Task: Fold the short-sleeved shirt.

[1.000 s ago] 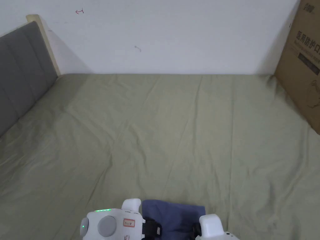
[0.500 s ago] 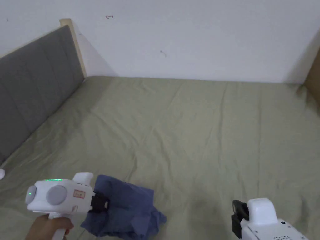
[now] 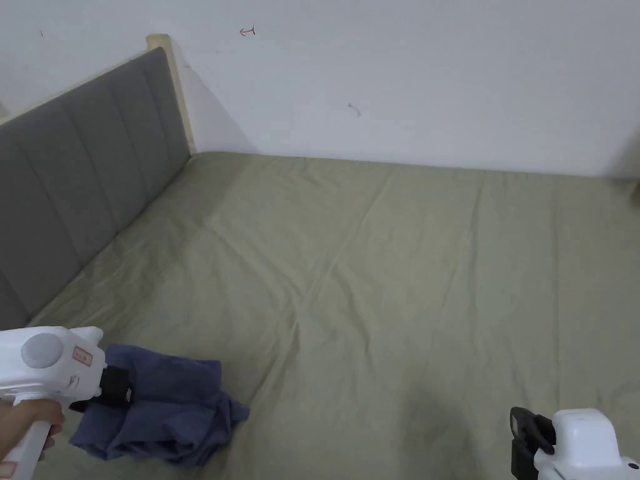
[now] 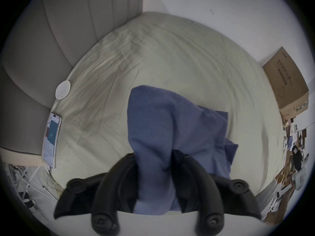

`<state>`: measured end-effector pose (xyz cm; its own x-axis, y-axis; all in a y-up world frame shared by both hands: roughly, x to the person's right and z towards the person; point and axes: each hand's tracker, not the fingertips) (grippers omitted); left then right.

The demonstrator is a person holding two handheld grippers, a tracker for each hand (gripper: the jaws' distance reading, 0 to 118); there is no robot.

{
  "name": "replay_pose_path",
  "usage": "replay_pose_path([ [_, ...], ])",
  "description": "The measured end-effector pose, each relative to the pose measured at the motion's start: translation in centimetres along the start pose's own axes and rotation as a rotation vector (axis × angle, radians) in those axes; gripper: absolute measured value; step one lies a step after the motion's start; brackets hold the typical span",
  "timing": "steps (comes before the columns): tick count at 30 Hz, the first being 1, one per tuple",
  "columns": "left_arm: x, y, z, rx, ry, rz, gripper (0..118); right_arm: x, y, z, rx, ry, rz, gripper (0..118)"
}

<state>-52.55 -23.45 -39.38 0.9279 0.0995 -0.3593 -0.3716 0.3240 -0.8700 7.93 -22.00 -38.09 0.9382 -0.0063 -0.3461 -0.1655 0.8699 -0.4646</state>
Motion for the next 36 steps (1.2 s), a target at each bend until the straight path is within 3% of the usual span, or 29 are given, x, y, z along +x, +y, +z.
replay_pose_path([
  [1, 0.2, 0.0, -0.1, 0.006, 0.007, 0.004, 75, 0.2, 0.0, 0.0, -0.002, -0.004, -0.005, 0],
  [2, 0.5, -0.2, 0.3, 0.006, 0.007, 0.006, 83, 0.3, 0.0, 0.0, -0.003, -0.009, -0.009, 0],
  [4, 1.0, -0.5, 1.0, 0.035, 0.003, 0.036, 89, 0.8, 0.1, 0.3, -0.001, -0.015, -0.021, 0],
  [11, 2.6, -0.5, 5.2, 0.143, -0.010, 0.033, 89, 2.1, 1.2, 2.3, 0.047, -0.032, -0.042, 0],
  [14, 3.7, -0.4, 8.1, 0.261, 0.016, 0.008, 89, 2.7, 2.4, 3.7, 0.092, -0.041, -0.051, 0],
  [25, 13.4, -4.3, 23.5, 0.741, -0.093, -0.023, 88, 4.0, 10.2, 11.0, 0.318, -0.127, -0.024, 0],
  [31, 19.3, -7.9, 28.3, 1.031, -0.101, -0.075, 88, 4.3, 13.1, 15.0, 0.428, -0.171, -0.017, 0],
  [33, 21.3, -9.4, 28.9, 1.112, -0.100, -0.112, 87, 4.4, 13.5, 16.2, 0.458, -0.176, -0.015, 0],
  [36, 24.5, -11.1, 28.8, 1.173, -0.102, -0.190, 74, 4.6, 13.8, 17.4, 0.486, -0.201, 0.007, 0],
])
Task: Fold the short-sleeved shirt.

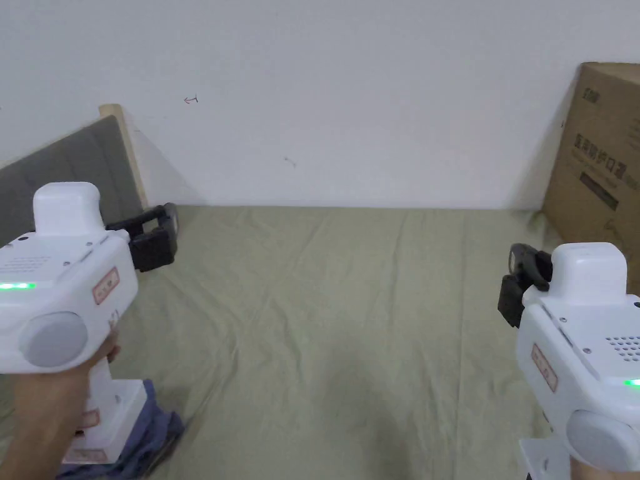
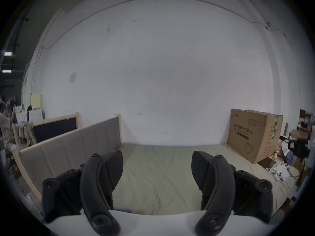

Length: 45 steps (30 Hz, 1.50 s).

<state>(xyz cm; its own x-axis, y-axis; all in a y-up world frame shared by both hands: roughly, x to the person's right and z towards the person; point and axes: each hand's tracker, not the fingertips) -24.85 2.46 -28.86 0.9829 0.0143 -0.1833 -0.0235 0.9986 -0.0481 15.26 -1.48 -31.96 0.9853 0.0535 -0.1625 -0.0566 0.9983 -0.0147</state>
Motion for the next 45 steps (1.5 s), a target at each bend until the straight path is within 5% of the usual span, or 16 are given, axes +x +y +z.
replay_pose_path([
  [3, 2.9, -1.5, 0.2, 0.027, -0.020, -0.024, 61, 0.4, 0.3, 0.7, 0.014, -0.006, 0.006, 0],
  [6, 5.1, -3.1, 0.2, 0.048, -0.067, -0.016, 3, 0.8, 0.4, 1.4, 0.022, -0.010, -0.001, 0],
  [7, 5.6, -3.7, 0.2, 0.056, -0.097, -0.001, 0, 1.0, 0.4, 1.5, 0.023, -0.012, 0.001, 0],
  [45, 10.2, -6.4, 1.0, 0.070, -0.163, -0.022, 0, 2.0, -0.2, 2.1, 0.030, -0.040, 0.013, 0],
])
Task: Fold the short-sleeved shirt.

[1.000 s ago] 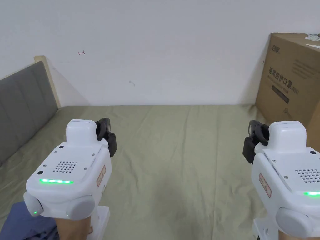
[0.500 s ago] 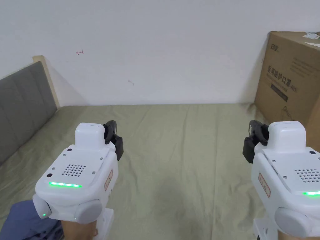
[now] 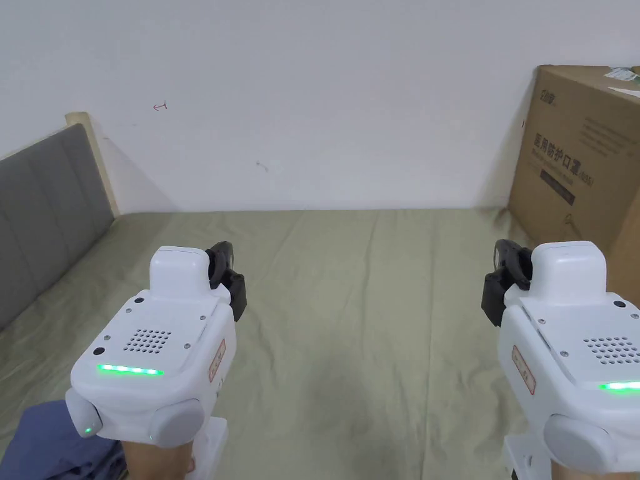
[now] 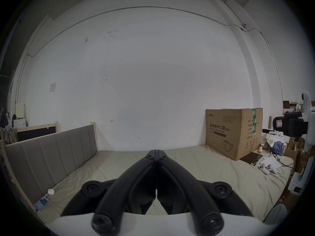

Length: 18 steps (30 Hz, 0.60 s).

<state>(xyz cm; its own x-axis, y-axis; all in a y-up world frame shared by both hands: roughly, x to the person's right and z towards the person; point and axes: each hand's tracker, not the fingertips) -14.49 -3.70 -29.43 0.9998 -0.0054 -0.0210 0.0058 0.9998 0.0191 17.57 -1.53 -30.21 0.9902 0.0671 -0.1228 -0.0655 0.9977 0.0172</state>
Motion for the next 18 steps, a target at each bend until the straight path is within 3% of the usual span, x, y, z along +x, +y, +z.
replay_pose_path([
  [18, -0.43, -0.04, 0.12, -0.003, 0.005, 0.001, 0, -0.31, 0.04, 0.16, 0.001, 0.008, 0.004, 0],
])
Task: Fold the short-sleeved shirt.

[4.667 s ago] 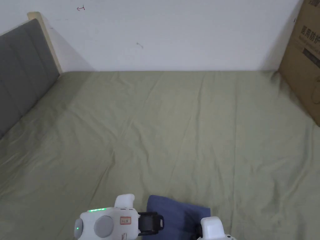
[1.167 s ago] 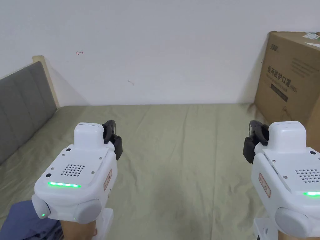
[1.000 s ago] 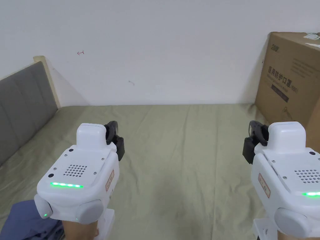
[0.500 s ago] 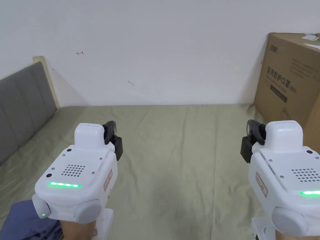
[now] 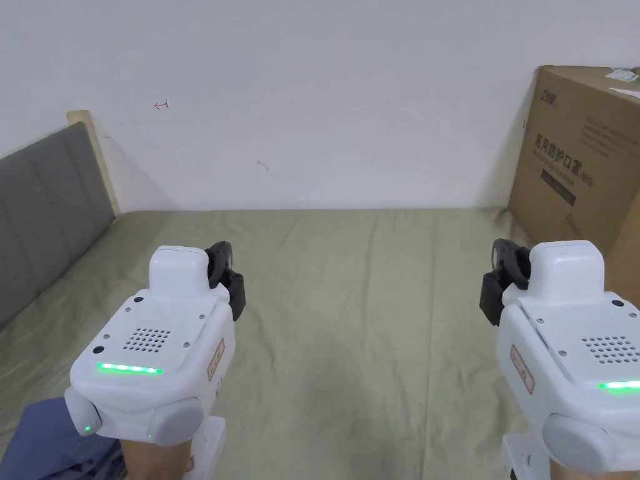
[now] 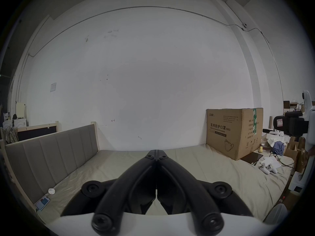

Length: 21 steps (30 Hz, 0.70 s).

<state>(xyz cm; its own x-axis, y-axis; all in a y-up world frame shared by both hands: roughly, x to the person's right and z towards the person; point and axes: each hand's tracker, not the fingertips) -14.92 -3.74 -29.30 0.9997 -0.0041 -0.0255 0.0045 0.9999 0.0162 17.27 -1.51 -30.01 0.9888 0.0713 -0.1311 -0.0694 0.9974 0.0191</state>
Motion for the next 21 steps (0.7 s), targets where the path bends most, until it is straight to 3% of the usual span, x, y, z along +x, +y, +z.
replay_pose_path([
  [21, -0.36, -0.01, 0.08, 0.004, 0.003, -0.006, 0, -0.22, 0.08, 0.18, 0.002, 0.005, 0.002, 0],
])
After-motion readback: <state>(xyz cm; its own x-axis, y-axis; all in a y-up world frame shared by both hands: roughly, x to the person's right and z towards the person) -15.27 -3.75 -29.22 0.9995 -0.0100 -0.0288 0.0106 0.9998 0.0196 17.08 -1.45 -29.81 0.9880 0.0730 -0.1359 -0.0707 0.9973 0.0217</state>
